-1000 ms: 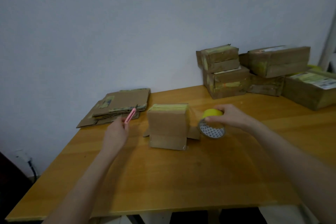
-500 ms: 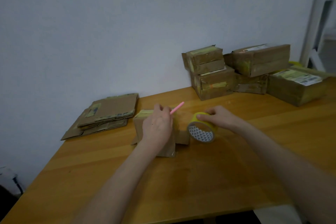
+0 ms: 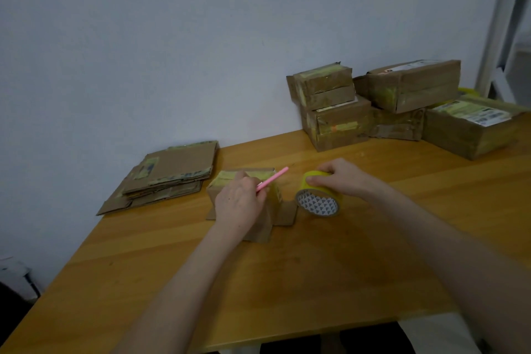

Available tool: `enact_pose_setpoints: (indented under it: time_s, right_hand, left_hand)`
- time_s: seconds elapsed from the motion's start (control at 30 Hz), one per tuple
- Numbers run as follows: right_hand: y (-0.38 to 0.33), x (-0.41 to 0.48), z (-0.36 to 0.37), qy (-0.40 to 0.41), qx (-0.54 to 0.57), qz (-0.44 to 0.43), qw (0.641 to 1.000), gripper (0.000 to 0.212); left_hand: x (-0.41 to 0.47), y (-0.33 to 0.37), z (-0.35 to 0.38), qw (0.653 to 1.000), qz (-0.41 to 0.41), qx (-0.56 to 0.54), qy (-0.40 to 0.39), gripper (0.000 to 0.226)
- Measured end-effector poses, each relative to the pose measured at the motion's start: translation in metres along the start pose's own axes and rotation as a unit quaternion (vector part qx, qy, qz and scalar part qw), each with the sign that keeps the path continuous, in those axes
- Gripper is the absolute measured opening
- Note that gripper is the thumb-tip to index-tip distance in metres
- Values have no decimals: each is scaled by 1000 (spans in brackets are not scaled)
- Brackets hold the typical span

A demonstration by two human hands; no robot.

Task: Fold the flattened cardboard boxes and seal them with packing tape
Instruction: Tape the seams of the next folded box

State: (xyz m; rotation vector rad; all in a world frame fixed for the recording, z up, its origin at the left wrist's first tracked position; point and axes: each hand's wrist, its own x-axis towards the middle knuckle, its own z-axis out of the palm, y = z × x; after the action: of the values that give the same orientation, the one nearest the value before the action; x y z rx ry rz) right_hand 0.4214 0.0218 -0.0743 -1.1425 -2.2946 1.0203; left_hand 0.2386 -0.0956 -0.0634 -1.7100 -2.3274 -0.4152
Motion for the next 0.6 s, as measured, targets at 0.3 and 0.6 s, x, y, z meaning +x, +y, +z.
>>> enact_pose_setpoints:
  time_s: [0.3, 0.6]
  right_hand:
    - [-2, -4, 3, 3, -1, 8, 1000, 41]
    - [-6, -6, 5, -2, 4, 11, 1000, 41]
  left_hand:
    - [-15, 4, -15, 998, 42, -53, 18, 35]
    - [-15, 22, -14, 999, 10, -18, -46, 39]
